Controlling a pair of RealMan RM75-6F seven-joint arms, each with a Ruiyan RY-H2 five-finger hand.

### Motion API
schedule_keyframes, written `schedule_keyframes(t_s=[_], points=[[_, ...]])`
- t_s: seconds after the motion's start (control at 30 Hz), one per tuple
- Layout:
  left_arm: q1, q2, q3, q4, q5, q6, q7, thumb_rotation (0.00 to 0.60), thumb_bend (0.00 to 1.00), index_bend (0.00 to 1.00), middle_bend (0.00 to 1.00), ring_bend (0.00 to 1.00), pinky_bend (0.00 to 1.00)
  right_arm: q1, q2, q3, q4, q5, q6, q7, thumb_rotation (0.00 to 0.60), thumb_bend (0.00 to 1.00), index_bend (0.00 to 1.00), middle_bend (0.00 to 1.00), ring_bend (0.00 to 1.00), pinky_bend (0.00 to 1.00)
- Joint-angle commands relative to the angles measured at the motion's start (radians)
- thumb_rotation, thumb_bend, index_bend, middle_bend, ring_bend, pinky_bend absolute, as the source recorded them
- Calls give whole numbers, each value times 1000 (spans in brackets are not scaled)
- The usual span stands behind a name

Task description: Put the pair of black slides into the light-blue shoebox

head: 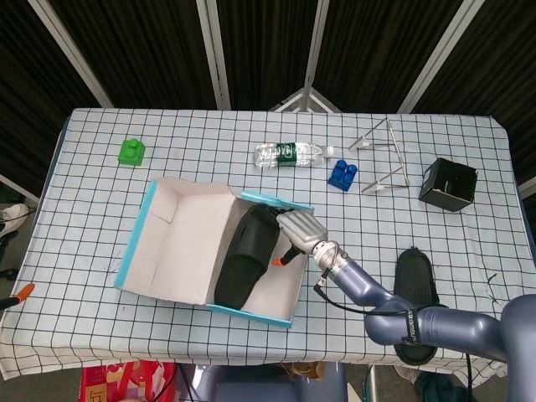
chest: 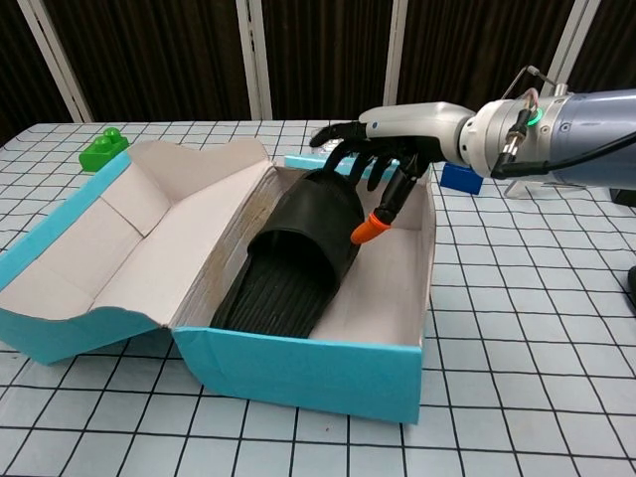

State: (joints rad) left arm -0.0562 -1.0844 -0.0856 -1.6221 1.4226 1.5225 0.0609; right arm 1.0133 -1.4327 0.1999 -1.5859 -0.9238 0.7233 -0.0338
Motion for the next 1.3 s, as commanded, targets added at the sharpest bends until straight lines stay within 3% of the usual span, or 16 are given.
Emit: schedule_keyframes(t_s=[0.03, 0.33, 0.5, 0.57, 0.7, 0.77, 0.87, 1.3], points=[[0, 0, 0, 0, -1, -1, 0, 600, 87, 169, 48, 0, 38, 1, 3, 4, 0, -17, -16, 11, 600, 127, 104, 116, 99, 116], [0, 1, -1, 1, -1, -1, -4, 600, 87, 172, 48, 0, 38, -7, 1, 12, 5, -39, -14, 18, 600, 127, 105, 106, 76, 99], [-2, 0, 0, 1, -2, -5, -2, 600, 86, 171, 48, 0, 39, -26, 21, 27, -45, -53, 18, 26, 600, 127, 107, 106, 107, 103], [-2, 0, 1, -1, 0, -4, -1, 600, 87, 171, 48, 0, 39, -30, 17, 29, -56, -68, 33, 24, 600, 126, 133, 108, 186, 156], [0, 0, 1, -3, 2, 0, 0, 600, 87, 172, 48, 0, 38, -40, -13, 32, -55, -107, 69, 26, 600, 133, 230, 169, 376, 474], [0, 1, 1, -3, 1, -1, 0, 600, 87, 172, 48, 0, 38, -46, -35, 33, -46, -145, 80, 50, 600, 184, 280, 214, 435, 570], [-1, 1, 1, -3, 0, -3, 0, 600, 87, 172, 48, 0, 39, -47, -50, 35, -27, -182, 74, 80, 600, 246, 284, 237, 469, 577], [-1, 3, 1, -2, -3, -5, -5, 600, 87, 174, 48, 0, 39, -21, -118, 32, 62, -178, 20, 82, 600, 250, 297, 275, 499, 577]])
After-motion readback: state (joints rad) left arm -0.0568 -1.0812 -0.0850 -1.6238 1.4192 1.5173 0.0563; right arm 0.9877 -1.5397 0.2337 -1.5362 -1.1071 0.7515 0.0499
